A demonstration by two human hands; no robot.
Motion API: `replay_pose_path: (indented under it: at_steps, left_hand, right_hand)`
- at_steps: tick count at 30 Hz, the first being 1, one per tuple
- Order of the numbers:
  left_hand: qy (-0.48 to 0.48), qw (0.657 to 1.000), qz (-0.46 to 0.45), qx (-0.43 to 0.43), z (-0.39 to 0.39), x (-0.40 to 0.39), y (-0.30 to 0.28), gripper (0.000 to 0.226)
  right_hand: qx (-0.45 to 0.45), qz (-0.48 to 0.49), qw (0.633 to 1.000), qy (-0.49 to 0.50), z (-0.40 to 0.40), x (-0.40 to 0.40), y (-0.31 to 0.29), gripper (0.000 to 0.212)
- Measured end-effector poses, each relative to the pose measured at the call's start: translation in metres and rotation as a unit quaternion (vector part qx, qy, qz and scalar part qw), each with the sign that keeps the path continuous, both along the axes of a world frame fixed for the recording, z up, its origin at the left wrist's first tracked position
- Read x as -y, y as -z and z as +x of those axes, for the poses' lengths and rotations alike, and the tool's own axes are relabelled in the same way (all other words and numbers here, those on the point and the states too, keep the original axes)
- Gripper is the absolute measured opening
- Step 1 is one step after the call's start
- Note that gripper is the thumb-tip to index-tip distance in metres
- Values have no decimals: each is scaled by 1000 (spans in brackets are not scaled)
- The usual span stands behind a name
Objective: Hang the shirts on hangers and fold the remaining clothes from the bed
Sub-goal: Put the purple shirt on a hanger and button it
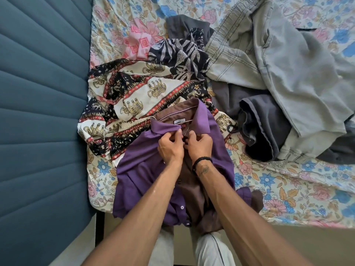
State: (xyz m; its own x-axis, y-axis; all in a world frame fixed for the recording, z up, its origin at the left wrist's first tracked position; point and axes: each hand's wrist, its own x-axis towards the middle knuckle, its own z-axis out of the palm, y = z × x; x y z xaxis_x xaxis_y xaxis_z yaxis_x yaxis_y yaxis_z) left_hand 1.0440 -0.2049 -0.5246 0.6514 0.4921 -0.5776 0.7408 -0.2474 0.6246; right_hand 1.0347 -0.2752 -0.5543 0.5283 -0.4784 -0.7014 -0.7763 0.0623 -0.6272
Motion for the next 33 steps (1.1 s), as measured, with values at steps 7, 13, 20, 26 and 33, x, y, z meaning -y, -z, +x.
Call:
replay_pose_path:
  at_steps: [7,13,20,26,33]
  left_hand:
    - [-179,979,21,-98,33,27,-6,41]
    - [-218,970,72,-85,47,43,-3,33]
    - [-209,973,62,-76,48,39,-10,27]
    - [-81,996,-41,-3,11,6,3,17]
    - [13,991,-134,-17,14,-17,-15,14]
  right_hand:
    - [7,2,1000,-13,13,16,-23,24]
    - [-6,-19,1000,-20,14,35,-24,28]
    - [-21,-6,1000,-9,14,34,-31,20]
    - [9,8,998,-60,12,21,-43,26]
    - [32,118,991,-63,9,22,-49,17]
